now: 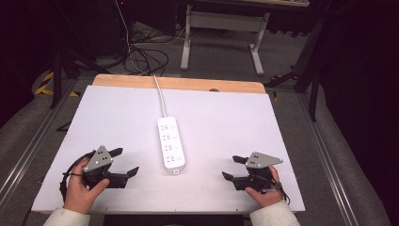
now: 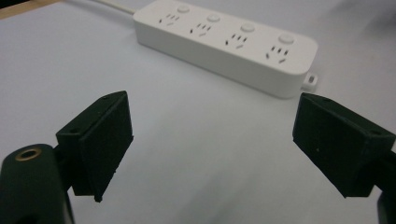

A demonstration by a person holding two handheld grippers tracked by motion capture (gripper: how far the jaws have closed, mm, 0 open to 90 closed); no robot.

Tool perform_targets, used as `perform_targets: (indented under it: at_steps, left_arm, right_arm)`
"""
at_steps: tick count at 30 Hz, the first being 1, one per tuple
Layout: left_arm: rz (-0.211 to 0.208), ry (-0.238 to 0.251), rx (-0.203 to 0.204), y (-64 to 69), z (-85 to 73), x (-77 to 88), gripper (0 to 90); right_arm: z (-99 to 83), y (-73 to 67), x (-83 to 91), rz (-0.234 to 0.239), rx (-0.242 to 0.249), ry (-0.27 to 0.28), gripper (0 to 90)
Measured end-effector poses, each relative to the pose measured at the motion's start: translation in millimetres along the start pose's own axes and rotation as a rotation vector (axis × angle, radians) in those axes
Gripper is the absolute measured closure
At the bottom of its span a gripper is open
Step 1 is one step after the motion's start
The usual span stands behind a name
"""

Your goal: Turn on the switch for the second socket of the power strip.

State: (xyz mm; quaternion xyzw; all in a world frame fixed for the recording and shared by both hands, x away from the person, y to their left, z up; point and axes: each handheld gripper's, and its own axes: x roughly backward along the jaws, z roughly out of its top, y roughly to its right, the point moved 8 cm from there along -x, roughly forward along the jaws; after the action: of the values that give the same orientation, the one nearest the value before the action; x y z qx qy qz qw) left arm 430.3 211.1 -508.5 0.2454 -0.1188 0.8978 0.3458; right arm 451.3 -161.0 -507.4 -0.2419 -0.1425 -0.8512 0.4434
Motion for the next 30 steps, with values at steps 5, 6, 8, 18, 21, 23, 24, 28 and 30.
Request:
perform_targets:
  at_steps: [5,6,8,18,21,23,24,28,30]
  left_arm:
    - [-0.007,-0.018,0.038,-0.5,-11.5,4.3,13.1]
    - [-0.002,-0.011,0.047,-1.0,-13.4,4.7,13.1]
    - [0.006,-0.006,0.065,-2.0,-19.2,5.2,13.2]
    - [0.024,0.003,0.103,-8.5,-31.4,7.5,13.5]
    - [0.006,-0.009,0.086,-5.5,-31.1,7.0,13.8]
    - [-0.012,-0.008,0.090,-3.5,-30.0,7.6,13.8]
    - [-0.015,-0.007,0.099,-3.4,-29.2,8.7,13.8]
    - [-0.001,0.008,0.110,-6.1,-28.0,12.2,13.7]
    - [-0.011,0.016,0.120,-5.8,-28.3,13.0,13.6]
  right_arm:
    - [0.0,-0.3,0.0,0.002,0.000,0.000,29.0]
    - [0.0,-0.5,-0.1,0.002,0.000,0.000,29.1]
    - [0.0,-1.0,-0.4,0.004,0.002,-0.001,29.1]
    - [0.4,-2.0,-0.3,0.009,0.002,-0.001,29.1]
    - [0.3,-2.5,-1.0,0.011,0.006,-0.003,29.1]
    - [0.4,-2.3,-0.8,0.010,0.006,-0.003,29.1]
    - [0.4,-2.2,-0.8,0.011,0.003,-0.003,29.1]
    - [-0.1,-2.0,-2.1,0.012,0.002,-0.009,29.1]
    - [0.1,-1.7,-3.2,0.014,0.003,-0.009,29.1]
